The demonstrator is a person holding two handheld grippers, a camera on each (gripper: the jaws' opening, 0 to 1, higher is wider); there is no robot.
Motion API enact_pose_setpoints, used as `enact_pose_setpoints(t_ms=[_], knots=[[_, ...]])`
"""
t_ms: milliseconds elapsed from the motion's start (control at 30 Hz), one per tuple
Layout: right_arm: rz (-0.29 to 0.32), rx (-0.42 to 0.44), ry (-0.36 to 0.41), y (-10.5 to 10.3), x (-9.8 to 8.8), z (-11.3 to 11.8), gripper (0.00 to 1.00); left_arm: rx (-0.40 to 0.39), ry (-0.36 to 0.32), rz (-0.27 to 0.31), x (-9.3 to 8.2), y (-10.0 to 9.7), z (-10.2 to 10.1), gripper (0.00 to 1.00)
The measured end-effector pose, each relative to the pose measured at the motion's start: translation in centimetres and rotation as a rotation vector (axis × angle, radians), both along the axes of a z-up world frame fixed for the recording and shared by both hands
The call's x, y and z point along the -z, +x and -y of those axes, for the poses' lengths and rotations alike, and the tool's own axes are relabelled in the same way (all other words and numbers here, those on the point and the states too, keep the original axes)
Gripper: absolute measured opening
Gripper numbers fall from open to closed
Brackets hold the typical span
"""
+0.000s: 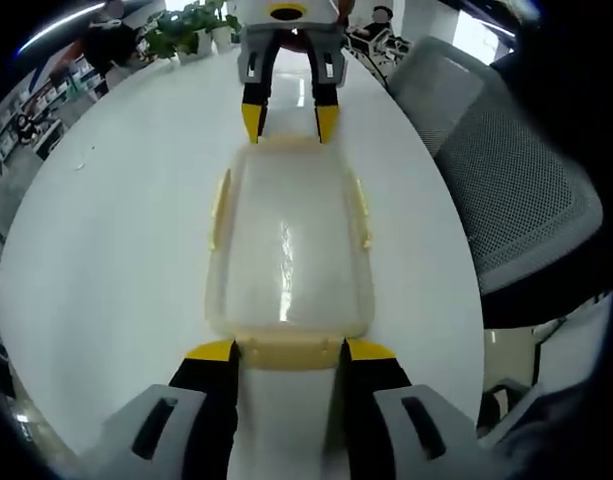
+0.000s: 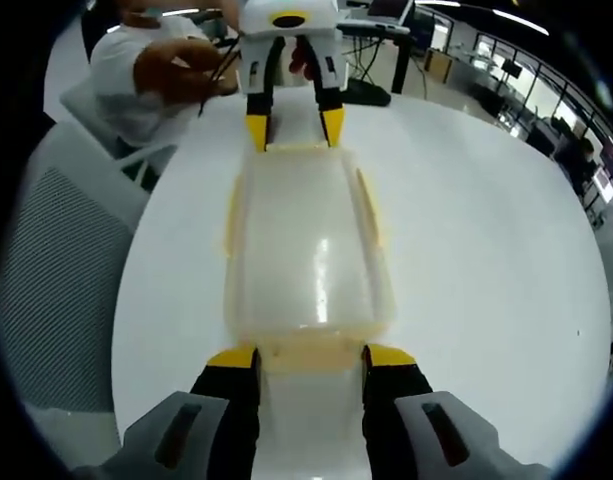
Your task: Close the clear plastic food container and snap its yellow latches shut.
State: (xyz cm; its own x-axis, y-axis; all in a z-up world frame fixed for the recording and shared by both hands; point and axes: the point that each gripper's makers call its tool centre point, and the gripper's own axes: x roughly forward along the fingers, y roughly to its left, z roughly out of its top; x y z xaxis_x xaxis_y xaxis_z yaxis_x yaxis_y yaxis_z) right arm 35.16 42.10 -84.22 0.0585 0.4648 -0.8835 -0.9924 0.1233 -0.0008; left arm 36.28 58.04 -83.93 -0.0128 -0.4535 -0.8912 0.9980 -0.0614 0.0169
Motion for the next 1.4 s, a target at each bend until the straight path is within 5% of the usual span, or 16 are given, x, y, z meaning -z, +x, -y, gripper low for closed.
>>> enact_pose_setpoints(t_ms=[233, 533, 1133, 1400], knots=[[0.003, 0.008, -0.011, -0.06, 0.03, 0.01, 0.39, 0.003, 0.03, 0.0, 0.03, 0.0, 0.12, 0.4], [-0.004, 0.007, -0.017, 0.09, 0.02, 0.09, 0.39, 0.009, 0.164, 0.009, 0.18, 0.06, 0.34, 0.4], [-0.013, -0.047, -0.058, 0.11, 0.28, -0.2, 0.41, -0.003, 0.108, 0.001, 0.29, 0.21, -0.06, 0.4], [-0.024, -0.073, -0.155, 0.18, 0.53, -0.1, 0.41, -0.012, 0.114, -0.004, 0.35, 0.09, 0.13, 0.41]])
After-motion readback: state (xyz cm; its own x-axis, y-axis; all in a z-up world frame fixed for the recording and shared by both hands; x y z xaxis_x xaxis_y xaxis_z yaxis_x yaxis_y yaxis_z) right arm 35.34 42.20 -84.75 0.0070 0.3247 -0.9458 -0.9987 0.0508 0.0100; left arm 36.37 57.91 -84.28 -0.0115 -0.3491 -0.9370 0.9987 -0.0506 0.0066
